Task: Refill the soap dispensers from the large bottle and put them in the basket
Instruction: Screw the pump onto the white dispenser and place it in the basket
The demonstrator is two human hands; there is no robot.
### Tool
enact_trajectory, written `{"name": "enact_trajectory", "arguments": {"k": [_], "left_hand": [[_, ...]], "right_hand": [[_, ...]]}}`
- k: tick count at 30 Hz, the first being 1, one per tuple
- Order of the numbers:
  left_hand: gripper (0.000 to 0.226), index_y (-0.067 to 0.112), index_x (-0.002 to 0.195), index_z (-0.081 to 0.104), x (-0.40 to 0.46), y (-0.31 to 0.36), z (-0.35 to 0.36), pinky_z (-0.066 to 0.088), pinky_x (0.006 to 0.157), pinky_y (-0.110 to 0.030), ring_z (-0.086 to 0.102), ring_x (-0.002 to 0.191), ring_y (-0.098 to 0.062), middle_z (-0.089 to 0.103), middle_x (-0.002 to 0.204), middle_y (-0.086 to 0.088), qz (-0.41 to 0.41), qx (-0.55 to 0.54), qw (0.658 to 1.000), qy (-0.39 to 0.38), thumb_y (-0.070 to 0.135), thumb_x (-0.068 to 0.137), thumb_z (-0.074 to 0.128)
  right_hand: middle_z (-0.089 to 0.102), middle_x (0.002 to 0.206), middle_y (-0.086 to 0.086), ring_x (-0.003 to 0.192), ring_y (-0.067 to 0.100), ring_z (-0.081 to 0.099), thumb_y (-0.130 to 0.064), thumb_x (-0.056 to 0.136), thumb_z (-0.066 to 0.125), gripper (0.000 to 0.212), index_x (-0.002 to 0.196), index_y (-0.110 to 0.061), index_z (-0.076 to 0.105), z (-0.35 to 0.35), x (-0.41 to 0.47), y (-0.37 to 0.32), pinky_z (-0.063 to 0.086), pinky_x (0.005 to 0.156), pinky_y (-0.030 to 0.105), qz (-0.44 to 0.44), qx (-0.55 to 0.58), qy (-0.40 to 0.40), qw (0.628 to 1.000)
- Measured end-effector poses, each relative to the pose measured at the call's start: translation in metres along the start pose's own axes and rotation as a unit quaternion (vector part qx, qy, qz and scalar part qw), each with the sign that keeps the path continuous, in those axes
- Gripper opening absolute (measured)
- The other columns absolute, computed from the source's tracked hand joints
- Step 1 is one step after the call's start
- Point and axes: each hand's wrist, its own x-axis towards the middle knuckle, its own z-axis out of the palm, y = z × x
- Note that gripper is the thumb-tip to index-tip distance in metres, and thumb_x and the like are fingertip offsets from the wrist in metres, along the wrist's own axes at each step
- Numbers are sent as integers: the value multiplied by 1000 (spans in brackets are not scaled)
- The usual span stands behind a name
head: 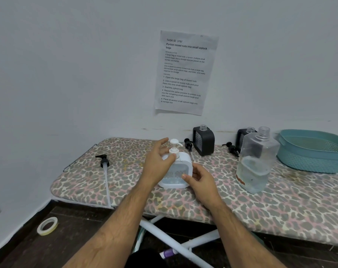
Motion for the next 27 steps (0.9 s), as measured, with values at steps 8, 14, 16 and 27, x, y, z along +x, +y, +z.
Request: {"name": "enact_trajectory", "arguments": {"k": [8,14,16,27], "left_hand": [[60,25,126,59,4,13,4,46,93,-29,57,108,-5,63,117,13,-5,69,997,26,49,75,80],[56,26,104,66,6,17,6,51,86,-30,61,93,-5,64,98,16,-8,143,988,64,63,65,81],[48,28,97,68,6,18,7,51,89,-32,62,93,-6,65,95,17,-3,150,986,69,62,66,81],[13,22,101,74,5,17,-9,39,73,-10,56,83,18,66,92,19,36,89,995,-41,29,89,71]], "right_hand": [[72,110,-2,98,8,70,-8,88,72,37,124,-14,63,0,0,0,58,86,30,-1,6,-2,1000],[72,109,-3,98,7,70,-7,88,72,34,120,-17,63,0,0,0,58,84,26,-9,6,-3,1000],[73,109,-2,98,8,70,-8,88,72,35,121,-16,64,0,0,1,58,85,28,-7,4,-2,1000],[72,111,-2,100,9,70,-9,87,73,39,125,-14,63,0,1,3,58,89,35,3,5,0,1000]]}}
